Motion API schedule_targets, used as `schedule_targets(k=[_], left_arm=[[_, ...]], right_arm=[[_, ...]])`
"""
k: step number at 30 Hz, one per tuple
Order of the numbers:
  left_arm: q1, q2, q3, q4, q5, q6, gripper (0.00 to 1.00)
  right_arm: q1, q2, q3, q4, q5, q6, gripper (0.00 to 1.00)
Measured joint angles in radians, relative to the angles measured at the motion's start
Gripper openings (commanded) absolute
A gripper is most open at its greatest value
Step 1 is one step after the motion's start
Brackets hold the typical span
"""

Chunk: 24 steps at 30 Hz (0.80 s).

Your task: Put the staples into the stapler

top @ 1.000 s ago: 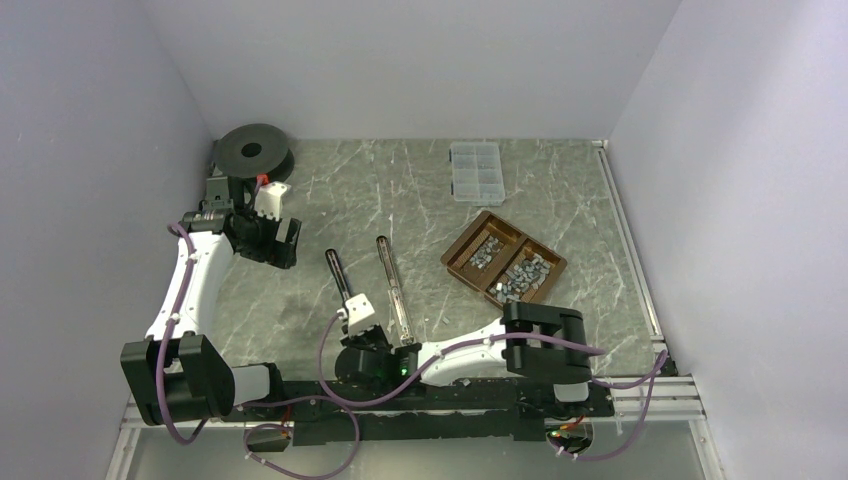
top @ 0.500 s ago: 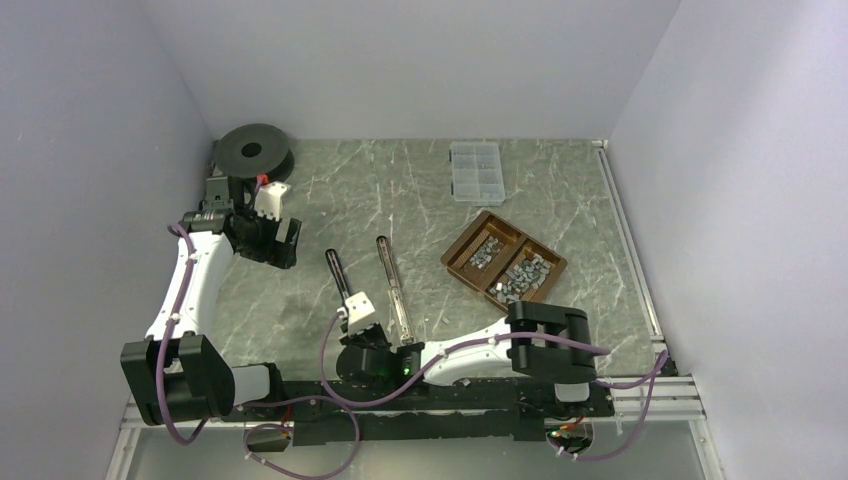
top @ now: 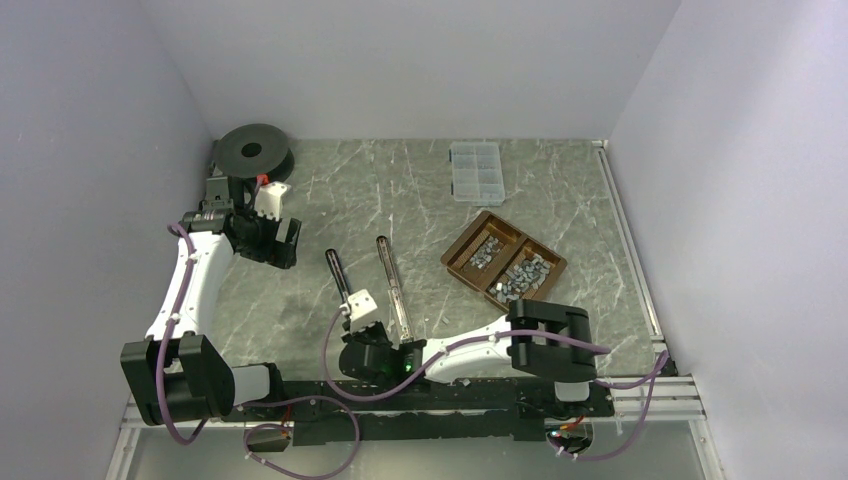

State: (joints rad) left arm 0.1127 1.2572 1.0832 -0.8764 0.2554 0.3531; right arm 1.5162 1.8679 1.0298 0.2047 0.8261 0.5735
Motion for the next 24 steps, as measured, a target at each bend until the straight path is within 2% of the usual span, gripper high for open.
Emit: schedule_targets(k=[24], left_arm=[[0.0, 0.0, 0.0, 0.0, -0.008, 0.0, 0.99]], right_arm=[[-0.014, 0.012, -0.005, -0.022, -0.023, 0.059, 0.0]])
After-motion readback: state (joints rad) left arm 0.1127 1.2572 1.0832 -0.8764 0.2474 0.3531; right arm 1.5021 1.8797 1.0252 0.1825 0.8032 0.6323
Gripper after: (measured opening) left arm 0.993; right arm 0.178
